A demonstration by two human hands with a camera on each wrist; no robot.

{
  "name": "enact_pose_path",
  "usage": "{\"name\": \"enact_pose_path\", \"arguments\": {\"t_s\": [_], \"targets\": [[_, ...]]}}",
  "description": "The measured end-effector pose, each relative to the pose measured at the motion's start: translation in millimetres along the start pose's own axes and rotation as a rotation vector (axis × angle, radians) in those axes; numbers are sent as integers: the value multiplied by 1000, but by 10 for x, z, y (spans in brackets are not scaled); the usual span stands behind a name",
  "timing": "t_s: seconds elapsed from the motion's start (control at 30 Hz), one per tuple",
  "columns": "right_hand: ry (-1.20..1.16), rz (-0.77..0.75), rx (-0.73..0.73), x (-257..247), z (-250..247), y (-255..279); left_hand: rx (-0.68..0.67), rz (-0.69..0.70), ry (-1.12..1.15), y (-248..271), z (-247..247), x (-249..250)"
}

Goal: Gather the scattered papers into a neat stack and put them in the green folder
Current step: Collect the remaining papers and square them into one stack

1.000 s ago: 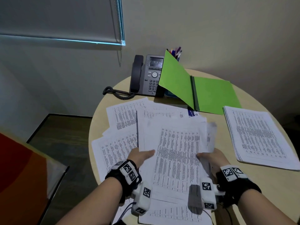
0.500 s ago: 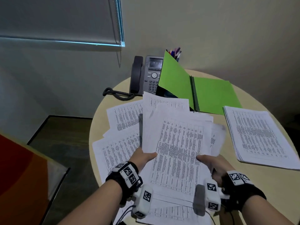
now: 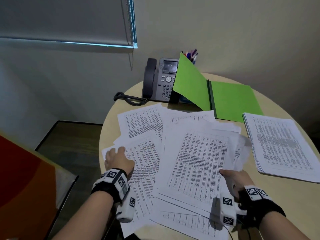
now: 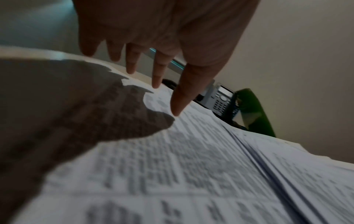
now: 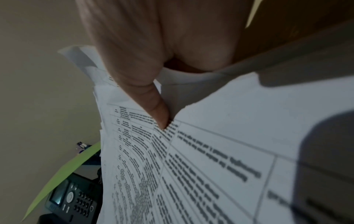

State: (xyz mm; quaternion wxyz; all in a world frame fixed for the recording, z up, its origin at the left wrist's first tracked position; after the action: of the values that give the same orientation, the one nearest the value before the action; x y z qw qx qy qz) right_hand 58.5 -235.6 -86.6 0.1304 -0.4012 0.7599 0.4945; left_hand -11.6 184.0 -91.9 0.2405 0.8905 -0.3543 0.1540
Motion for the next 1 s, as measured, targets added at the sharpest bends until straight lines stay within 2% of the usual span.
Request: {"name": "enact_pose_path", "arguments": {"t_s": [0.07, 0.2, 0.4, 0.6, 0.7, 0.8, 0.9, 1.0], "targets": [[23, -10, -2, -9, -6, 21, -22, -75, -76, -32, -80, -187], [0, -37, 23, -43, -16, 53, -70, -172, 2, -65, -152, -432], [-41, -48, 77, -40, -36, 100, -26, -168, -98, -28, -255, -411], [-60, -28, 63, -17, -40, 100, -41, -132, 24, -25, -228, -256], [-65, -2, 38, 35, -41, 58, 14, -98, 207, 15, -202, -194], [-68, 16, 14, 81, -30, 10, 38, -93, 612, 95, -101, -180], [-98, 13, 0, 118, -15, -55, -115, -108, 882, 108, 110, -177], [-114, 37, -10, 165, -19, -61, -225, -130, 866, 158, 223, -196]]}}
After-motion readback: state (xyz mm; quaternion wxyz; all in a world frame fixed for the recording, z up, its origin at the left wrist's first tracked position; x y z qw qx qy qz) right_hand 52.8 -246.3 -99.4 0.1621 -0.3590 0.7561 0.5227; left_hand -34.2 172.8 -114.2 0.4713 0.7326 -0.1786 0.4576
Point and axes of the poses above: each hand's wrist, its own y-axis away from the middle knuckle, its own z-axis out of the palm, x = y × z, the point moved 7 cm from there along -y, towards the middle knuckle, and after that the axes turned 5 degrees about y, right-handed, at the moved point
